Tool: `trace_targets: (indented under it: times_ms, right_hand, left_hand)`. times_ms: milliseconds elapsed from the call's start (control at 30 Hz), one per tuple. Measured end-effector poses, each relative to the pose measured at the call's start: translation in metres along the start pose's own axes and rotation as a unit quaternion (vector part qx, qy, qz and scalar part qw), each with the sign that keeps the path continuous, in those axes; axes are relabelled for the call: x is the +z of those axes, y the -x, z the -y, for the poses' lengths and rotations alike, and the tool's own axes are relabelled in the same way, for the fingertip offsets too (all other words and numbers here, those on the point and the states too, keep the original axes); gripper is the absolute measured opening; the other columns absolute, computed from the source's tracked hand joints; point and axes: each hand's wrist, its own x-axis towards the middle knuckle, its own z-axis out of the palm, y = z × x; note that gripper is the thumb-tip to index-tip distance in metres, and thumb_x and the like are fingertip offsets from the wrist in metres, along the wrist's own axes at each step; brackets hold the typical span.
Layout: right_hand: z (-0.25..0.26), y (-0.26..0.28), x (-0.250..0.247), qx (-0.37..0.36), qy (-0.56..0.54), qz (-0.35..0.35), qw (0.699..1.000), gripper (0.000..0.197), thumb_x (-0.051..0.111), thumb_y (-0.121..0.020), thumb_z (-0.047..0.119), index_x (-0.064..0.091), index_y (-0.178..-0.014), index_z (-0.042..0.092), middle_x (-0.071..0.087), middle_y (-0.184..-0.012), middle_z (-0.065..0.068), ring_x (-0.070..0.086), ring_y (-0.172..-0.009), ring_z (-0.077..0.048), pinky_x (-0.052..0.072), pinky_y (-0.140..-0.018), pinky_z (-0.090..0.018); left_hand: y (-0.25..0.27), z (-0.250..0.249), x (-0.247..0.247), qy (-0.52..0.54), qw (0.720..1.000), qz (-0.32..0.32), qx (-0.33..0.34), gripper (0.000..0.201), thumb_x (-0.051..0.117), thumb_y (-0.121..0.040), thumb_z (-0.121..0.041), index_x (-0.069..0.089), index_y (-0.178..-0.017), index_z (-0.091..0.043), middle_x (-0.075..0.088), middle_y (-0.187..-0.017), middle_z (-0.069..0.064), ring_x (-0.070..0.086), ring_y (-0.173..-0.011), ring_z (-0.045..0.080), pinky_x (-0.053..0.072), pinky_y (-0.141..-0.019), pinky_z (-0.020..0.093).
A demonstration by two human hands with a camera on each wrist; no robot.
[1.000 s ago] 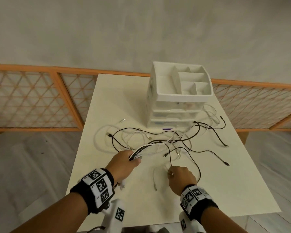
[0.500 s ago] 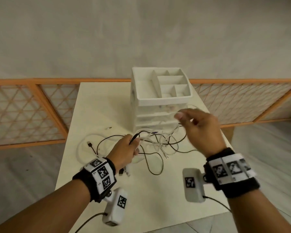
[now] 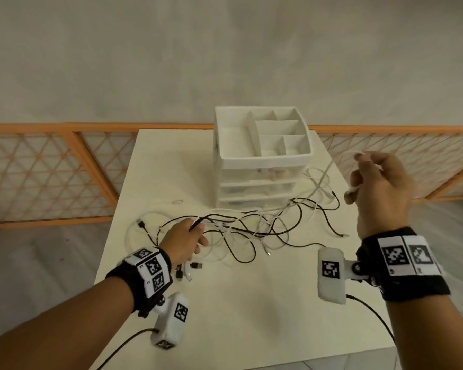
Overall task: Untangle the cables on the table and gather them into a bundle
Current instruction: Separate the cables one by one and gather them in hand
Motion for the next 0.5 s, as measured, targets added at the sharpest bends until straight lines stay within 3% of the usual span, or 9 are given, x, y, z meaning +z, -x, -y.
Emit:
trace_targets:
  times_ms: [100,200,267,333,400,500]
  right_hand:
    - [-0.008,0.031,0.024,0.013,0.043,0.174,0.984,0.019,0.052,-0.098,0.005,0.064,-0.092,0.019,0.056,-0.051,0.001,0.042,-0.043,-0.014,0.033,-0.043,-0.022]
    - [-0.022,0.065,0.049,0.058,0.021,0.29,0.955,0.023,0.045,-0.1,-0.003,0.06,-0.106,0.013,0.064,-0.059,-0.008,0.046,-0.04,-0.02,0.037,-0.041,-0.02]
    - [-0.029,0.083,0.061,0.068,0.008,0.341,0.937,0.015,0.048,-0.101,-0.003,0.06,-0.103,0.005,0.068,-0.067,-0.01,0.051,-0.044,-0.023,0.045,-0.046,-0.026]
    - [-0.037,0.095,0.068,0.068,0.02,0.385,0.92,0.006,0.053,-0.099,-0.003,0.058,-0.1,0.0,0.071,-0.069,-0.006,0.057,-0.047,-0.019,0.052,-0.051,-0.033]
    - [-0.043,0.105,0.071,0.078,0.048,0.422,0.902,0.009,0.056,-0.098,-0.003,0.05,-0.101,0.003,0.072,-0.067,-0.004,0.06,-0.049,-0.017,0.054,-0.052,-0.037]
    - [-0.048,0.115,0.077,0.082,0.093,0.436,0.891,0.021,0.058,-0.096,-0.003,0.041,-0.095,0.01,0.074,-0.074,-0.013,0.059,-0.05,-0.026,0.049,-0.047,-0.026]
  left_hand:
    - [0.008,-0.028,0.003,0.073,0.997,0.008,0.002,0.026,0.047,-0.104,-0.025,0.052,-0.083,-0.012,0.055,-0.065,0.004,0.041,-0.051,0.015,0.033,-0.045,0.026]
    - [0.018,-0.061,0.004,0.125,0.99,0.068,0.006,0.023,0.046,-0.105,-0.022,0.053,-0.086,-0.011,0.061,-0.066,0.009,0.049,-0.049,0.017,0.036,-0.041,0.024]
    - [0.024,-0.074,0.003,0.149,0.983,0.108,0.0,0.02,0.044,-0.105,-0.019,0.054,-0.094,-0.006,0.067,-0.073,0.016,0.06,-0.054,0.023,0.047,-0.046,0.028]
    - [0.028,-0.08,0.001,0.168,0.978,0.122,-0.007,0.019,0.045,-0.105,-0.016,0.053,-0.094,-0.002,0.066,-0.071,0.018,0.062,-0.053,0.027,0.054,-0.053,0.034]
    - [0.03,-0.08,-0.001,0.172,0.977,0.121,-0.018,0.02,0.047,-0.104,-0.016,0.051,-0.09,-0.003,0.062,-0.071,0.016,0.057,-0.047,0.025,0.051,-0.051,0.035]
    - [0.031,-0.076,-0.003,0.167,0.977,0.129,-0.029,0.022,0.048,-0.104,-0.017,0.049,-0.087,-0.004,0.058,-0.078,0.02,0.05,-0.045,0.025,0.041,-0.05,0.034]
